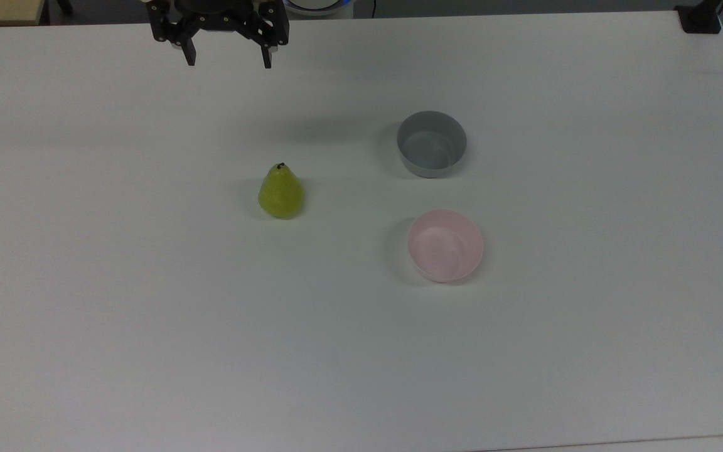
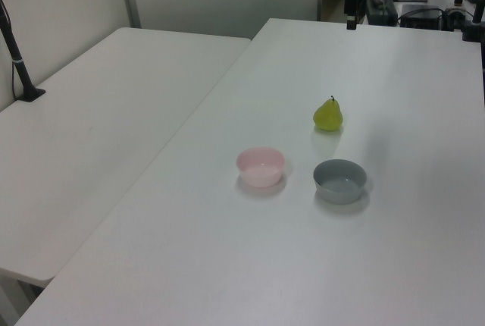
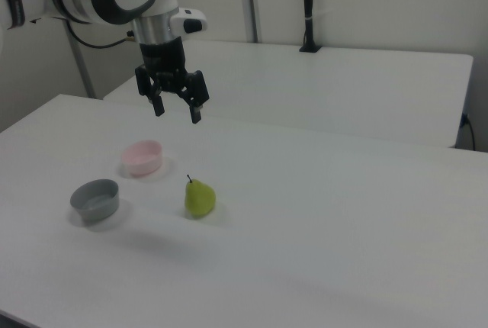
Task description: Place the pear in the bowl
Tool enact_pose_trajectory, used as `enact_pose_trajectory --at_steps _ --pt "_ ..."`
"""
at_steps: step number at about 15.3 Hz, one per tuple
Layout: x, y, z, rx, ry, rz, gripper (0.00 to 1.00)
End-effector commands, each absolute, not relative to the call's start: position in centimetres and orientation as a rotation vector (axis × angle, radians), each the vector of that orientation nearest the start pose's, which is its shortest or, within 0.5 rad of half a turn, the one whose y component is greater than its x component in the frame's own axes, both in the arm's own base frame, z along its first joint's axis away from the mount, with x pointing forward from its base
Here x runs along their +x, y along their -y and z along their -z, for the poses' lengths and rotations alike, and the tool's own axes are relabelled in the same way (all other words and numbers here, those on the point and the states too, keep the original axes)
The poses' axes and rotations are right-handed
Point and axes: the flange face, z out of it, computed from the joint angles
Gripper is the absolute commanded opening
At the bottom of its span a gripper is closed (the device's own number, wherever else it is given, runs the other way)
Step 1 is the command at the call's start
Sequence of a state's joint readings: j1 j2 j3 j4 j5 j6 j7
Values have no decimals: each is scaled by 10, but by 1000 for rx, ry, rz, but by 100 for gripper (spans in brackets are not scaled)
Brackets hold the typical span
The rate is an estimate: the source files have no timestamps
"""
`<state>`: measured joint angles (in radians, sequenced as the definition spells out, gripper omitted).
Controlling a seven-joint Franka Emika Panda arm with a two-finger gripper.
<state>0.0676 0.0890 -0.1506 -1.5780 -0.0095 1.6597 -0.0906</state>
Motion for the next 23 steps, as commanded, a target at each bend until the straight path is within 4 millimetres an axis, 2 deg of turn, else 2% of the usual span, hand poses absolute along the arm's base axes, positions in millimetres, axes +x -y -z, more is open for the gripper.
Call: enact_pose_trajectory --at_steps 1,15,17,20,21,23 --pt "574 46 -584 -3142 45 -40 100" --pt "575 46 -582 -3141 45 -42 100" --pt "578 41 -578 -3143 60 -52 100" --pt "581 36 -558 -3147 75 -101 100" --pt "584 31 -538 -3150 98 -157 100" --pt "591 25 -513 -3157 164 -162 100"
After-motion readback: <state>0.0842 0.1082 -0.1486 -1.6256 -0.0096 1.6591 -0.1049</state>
